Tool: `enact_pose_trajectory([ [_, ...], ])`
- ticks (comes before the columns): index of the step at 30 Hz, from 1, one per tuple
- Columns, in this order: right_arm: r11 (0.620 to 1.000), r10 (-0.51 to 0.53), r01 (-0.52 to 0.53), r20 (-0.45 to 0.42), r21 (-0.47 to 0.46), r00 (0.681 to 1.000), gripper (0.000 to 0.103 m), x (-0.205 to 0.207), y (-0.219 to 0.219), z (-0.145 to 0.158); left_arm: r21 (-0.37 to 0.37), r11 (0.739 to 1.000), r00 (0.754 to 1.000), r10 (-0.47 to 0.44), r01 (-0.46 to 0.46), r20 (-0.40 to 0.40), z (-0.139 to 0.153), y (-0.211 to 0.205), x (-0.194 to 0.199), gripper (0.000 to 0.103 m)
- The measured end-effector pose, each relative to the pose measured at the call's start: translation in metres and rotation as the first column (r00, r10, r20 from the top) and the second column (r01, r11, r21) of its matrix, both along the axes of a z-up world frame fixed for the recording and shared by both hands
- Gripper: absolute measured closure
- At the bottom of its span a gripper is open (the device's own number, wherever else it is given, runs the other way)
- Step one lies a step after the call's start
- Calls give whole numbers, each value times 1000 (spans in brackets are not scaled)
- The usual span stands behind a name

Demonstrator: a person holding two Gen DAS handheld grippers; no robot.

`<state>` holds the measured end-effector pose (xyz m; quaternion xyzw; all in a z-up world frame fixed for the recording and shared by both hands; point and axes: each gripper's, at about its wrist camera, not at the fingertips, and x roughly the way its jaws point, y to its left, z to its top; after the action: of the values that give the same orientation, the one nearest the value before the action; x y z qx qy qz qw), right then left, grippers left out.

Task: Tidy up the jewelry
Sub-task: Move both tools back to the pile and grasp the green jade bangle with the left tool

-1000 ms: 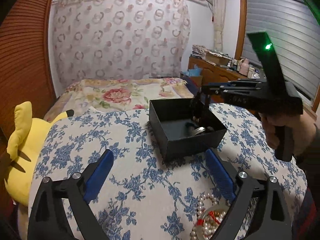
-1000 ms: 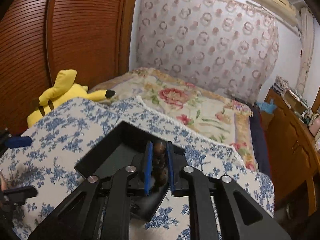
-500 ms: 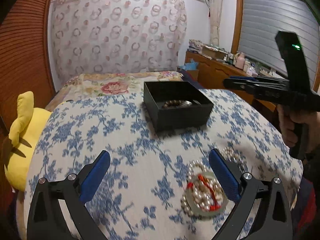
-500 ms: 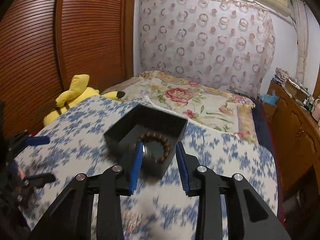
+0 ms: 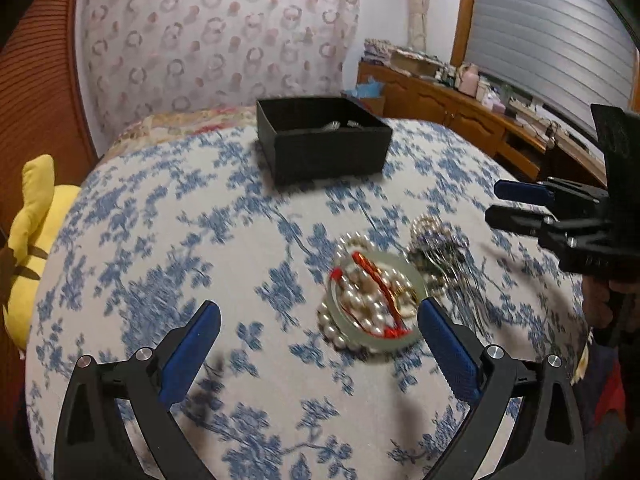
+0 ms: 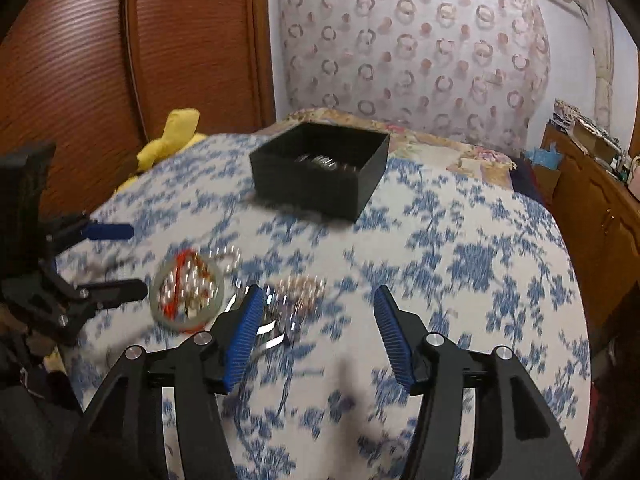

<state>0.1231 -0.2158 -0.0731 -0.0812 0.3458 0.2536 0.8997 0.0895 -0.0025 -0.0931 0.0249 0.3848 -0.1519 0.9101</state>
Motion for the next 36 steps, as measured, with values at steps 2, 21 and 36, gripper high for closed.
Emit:
enact_pose_trajectory([
  [2,1000,16,-16,-20,-9,1000,43,-7,3,-9,14,1000,1000,-9,9,-12,-3,-5,0,8],
  [21,1000,9,-9,-29,19,1000,43,-15,0,-24,100,989,991,-95,104,-90,-13,-41,15,25],
  [36,999,-8,10,-33,53,999,43,-14,-6,-24,137,983,992,-113,119,-51,-13,-53,18,34],
])
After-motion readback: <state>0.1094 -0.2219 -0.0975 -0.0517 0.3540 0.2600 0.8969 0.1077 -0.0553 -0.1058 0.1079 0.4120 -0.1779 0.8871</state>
